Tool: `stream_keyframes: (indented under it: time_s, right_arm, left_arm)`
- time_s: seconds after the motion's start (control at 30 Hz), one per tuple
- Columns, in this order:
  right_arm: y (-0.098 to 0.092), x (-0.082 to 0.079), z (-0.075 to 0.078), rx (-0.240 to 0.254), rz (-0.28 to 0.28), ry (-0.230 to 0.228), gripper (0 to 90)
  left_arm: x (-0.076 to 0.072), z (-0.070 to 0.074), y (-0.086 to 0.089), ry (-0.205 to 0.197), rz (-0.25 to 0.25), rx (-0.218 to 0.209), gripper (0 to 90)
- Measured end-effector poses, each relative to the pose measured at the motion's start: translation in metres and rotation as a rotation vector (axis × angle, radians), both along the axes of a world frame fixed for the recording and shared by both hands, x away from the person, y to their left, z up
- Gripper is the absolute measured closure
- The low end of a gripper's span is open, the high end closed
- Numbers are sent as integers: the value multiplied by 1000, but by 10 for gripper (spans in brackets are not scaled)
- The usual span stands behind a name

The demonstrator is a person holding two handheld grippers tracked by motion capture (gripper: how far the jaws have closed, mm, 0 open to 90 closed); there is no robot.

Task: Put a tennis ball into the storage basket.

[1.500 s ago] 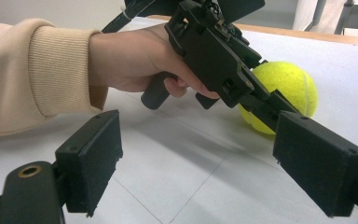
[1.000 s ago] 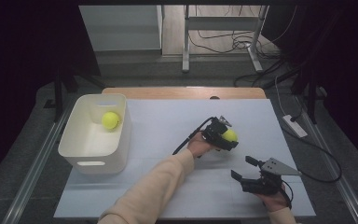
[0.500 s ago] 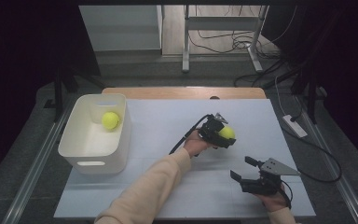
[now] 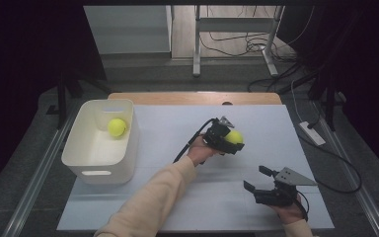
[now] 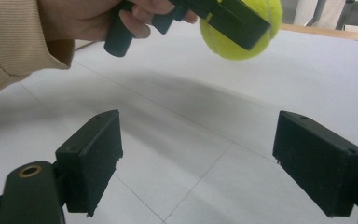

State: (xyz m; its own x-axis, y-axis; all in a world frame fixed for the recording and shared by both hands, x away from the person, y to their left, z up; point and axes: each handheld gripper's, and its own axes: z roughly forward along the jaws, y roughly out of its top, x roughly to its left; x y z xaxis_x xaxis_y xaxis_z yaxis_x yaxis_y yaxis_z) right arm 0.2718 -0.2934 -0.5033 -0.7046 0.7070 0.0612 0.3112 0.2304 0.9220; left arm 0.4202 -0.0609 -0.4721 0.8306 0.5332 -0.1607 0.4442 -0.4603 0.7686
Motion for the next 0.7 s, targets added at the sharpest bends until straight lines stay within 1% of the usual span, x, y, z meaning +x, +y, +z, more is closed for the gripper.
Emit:
stream_keyframes:
  time_s: [0.33, 0.43, 0.6, 0.63, 0.7]
  right_arm:
    - [0, 0, 0, 2, -1, 5, 155]
    - [0, 0, 0, 1, -2, 8, 155]
    - [0, 1, -1, -5, -9, 11, 157]
    - [0, 1, -1, -5, -11, 10, 157]
    - [0, 1, -1, -7, -11, 8, 157]
  left_arm:
    - [0, 0, 14, 7, 23, -3, 271]
    - [-2, 0, 19, 4, 24, -9, 271]
    - [-5, 1, 28, -6, 26, -4, 271]
    - [-6, 1, 30, -7, 26, 1, 271]
    - [-6, 0, 31, -4, 28, -5, 271]
